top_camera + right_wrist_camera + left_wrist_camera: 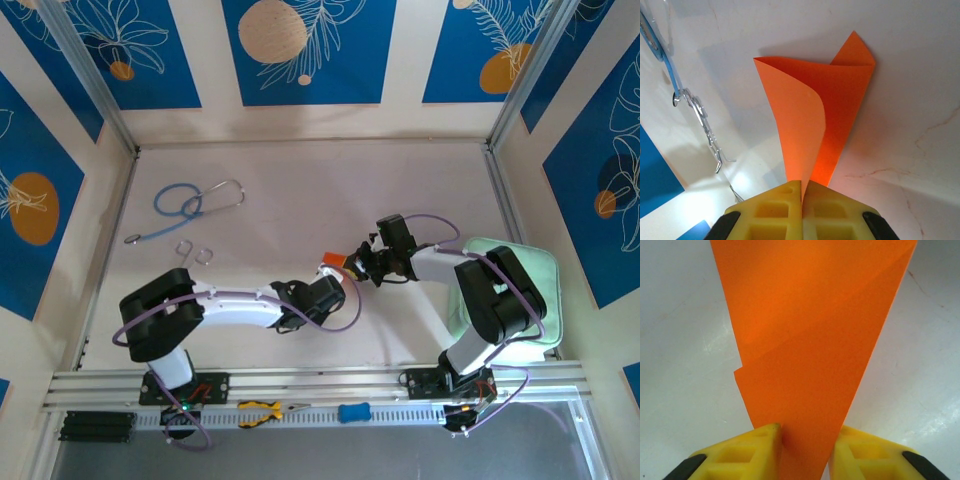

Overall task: Fold a paper plane with a square sheet of paper (pick it up from the middle)
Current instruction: Fold the wing for the fifth time at the center of the table.

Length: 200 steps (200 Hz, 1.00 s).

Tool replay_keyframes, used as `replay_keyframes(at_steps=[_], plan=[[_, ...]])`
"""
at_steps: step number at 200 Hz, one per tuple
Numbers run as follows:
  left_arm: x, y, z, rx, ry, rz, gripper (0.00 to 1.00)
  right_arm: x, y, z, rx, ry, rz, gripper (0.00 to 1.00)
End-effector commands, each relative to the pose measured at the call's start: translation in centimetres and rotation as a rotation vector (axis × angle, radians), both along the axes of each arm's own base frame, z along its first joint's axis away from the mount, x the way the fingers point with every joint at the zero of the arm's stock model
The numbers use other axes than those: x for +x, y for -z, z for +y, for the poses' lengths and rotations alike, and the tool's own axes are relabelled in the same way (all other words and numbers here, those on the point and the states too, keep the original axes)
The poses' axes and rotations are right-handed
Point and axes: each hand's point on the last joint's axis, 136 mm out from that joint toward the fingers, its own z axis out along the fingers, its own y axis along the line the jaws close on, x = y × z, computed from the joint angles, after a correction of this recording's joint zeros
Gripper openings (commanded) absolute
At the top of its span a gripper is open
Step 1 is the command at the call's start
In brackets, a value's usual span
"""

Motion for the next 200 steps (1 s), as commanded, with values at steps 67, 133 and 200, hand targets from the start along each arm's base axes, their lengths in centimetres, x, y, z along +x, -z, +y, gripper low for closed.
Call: replay_keyframes(at_steps=[67,133,200], plan=[[-0.01,0.08,0.46,0.049,0.001,-0.017,0.31,0.21,-0.88,0.29,0.008,-0.003,-0.006,0.06],[-0.07,0.25,0.48,0.047,0.000,-0.014,0.20,0.15,-0.75,0.26,0.006,-0.003,-0.003,0.05],[-0.35,0.50,0.07,-0.002,-0.011,0.016,0.08,0.18,-1.38,-0.10,-0.010,-0.012,-0.026,0.18]])
